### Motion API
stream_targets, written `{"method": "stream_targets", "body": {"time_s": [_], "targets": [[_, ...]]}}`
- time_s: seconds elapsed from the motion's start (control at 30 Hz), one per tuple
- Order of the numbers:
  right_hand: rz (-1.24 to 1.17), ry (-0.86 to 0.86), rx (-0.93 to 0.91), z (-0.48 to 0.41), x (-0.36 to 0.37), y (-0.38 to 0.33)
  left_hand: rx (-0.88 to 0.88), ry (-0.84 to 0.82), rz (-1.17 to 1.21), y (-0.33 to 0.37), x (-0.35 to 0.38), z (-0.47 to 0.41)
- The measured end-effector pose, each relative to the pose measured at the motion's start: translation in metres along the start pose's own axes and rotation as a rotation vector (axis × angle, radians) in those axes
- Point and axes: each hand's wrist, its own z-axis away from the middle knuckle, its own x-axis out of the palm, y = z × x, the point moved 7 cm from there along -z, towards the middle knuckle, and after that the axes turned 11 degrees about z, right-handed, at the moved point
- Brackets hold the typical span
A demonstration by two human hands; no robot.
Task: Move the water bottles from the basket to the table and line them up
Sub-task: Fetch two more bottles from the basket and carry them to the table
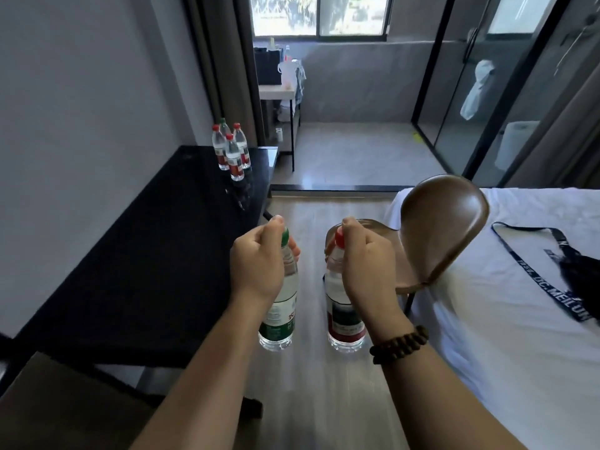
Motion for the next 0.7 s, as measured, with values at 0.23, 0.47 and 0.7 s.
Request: {"method": "stream_targets", "body": {"time_s": [0.23,0.47,0.7], "targets": [[0.063,-0.145,-0.015,-0.148,0.083,0.035,-0.01,0.078,-0.055,-0.039,0.022,-0.136],[0.049,-0.477,-0.145,-0.288,0.172,0.017,-0.005,0.152,-0.105,-0.043,0.025,-0.263],[0.175,-0.733,-0.3,-0.368,0.264,-0.003,0.016,0.318,-0.164,-0.044,-0.003,-0.35]]}}
